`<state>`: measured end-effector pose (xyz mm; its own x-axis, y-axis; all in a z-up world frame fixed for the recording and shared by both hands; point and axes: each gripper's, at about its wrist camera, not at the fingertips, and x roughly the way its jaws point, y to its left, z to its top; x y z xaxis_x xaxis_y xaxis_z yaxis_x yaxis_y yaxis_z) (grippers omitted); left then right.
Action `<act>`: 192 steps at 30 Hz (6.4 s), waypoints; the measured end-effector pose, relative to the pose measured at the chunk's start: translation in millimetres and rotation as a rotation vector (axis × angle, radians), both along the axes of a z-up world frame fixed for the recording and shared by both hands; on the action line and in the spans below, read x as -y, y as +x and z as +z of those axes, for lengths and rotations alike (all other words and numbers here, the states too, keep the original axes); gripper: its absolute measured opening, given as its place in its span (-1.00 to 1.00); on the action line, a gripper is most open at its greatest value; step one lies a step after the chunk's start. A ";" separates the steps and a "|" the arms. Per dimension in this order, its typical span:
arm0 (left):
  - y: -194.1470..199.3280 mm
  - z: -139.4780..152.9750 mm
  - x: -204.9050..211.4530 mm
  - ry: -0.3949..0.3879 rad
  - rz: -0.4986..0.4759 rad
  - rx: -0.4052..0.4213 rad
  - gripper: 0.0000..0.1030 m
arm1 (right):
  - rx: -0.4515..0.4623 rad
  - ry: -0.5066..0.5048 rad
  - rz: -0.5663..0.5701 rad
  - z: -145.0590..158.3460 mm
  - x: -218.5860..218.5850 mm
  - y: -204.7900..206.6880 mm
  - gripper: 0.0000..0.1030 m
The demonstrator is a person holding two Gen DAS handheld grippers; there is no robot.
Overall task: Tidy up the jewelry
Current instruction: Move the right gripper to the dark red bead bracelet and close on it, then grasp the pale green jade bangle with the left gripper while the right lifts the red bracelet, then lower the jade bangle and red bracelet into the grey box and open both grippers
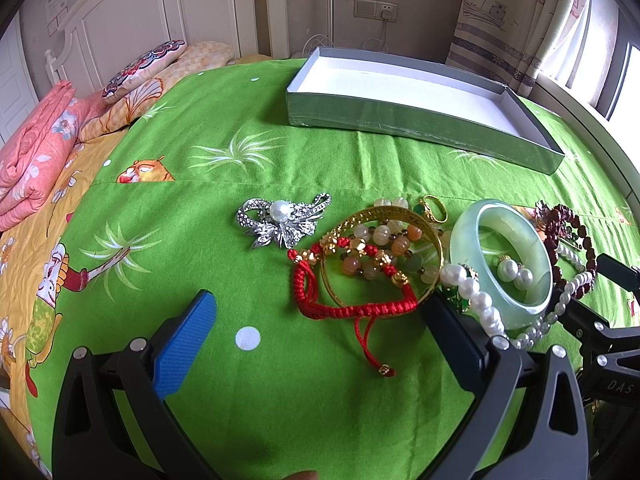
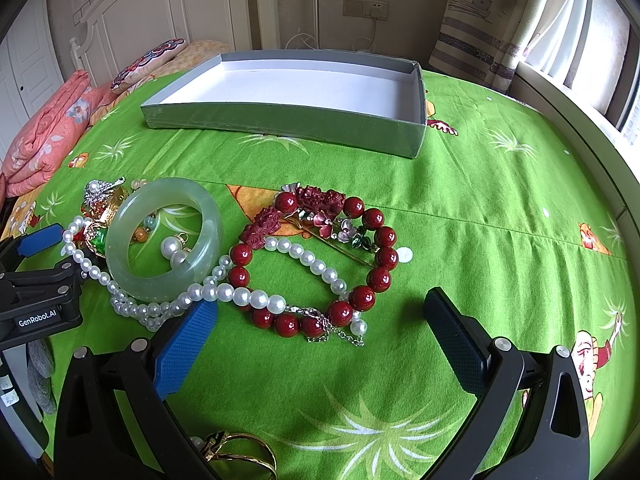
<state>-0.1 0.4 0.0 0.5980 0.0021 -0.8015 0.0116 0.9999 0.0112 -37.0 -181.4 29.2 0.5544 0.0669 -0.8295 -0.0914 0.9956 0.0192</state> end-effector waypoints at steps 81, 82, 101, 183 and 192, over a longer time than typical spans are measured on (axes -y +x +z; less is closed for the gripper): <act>-9.2 43.7 41.9 -0.114 -0.317 0.082 0.46 | 0.325 0.158 0.076 49.2 80.5 -59.7 -0.73; 0.5 40.3 45.0 -0.105 -0.327 0.057 0.26 | 0.327 0.160 0.079 49.6 80.4 -60.5 -0.73; 13.3 18.6 90.2 0.269 -0.468 0.075 -0.79 | 0.341 0.188 0.081 50.4 80.0 -64.8 -0.72; 172.7 23.9 24.6 -0.003 -0.161 -0.052 -0.30 | 0.033 0.132 0.144 20.5 18.0 133.8 0.46; 106.8 25.1 21.5 0.015 -0.222 -0.077 -0.30 | -0.035 0.177 0.211 24.4 19.8 87.9 0.42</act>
